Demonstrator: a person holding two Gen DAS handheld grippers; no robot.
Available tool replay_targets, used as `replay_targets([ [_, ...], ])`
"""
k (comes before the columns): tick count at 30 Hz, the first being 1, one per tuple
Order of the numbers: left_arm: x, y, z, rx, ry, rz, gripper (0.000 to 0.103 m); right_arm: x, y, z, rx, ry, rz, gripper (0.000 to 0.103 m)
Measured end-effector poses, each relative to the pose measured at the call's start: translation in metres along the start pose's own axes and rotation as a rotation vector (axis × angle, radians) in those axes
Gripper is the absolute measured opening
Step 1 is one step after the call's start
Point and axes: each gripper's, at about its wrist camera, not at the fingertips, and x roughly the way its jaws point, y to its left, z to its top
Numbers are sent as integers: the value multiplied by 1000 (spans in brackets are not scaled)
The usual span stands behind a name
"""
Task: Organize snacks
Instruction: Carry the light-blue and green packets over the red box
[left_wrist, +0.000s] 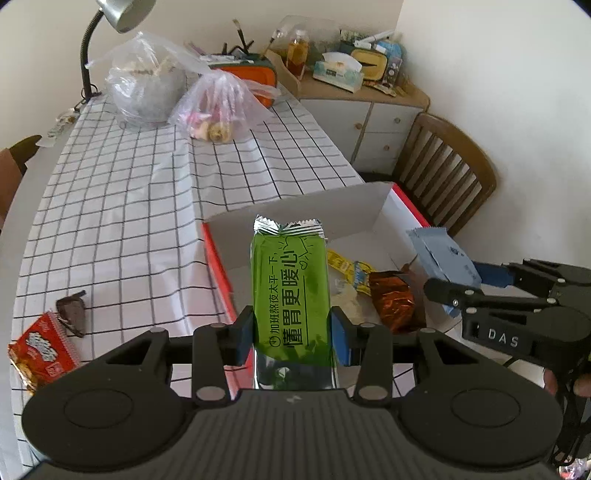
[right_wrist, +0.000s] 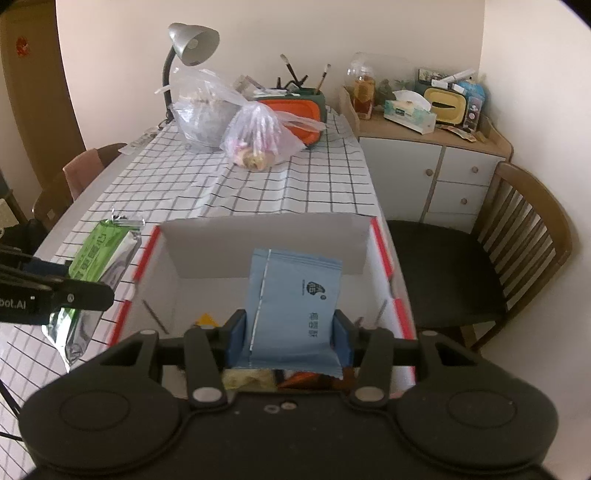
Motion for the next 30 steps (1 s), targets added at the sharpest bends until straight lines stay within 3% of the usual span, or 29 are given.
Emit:
replay_targets([
  [11, 58, -32, 17, 8, 104, 35, 42, 45, -24, 10, -43, 78, 16, 46],
  [30, 129, -30, 32, -15, 245, 93, 42, 106, -21, 11, -87, 201, 38, 48],
])
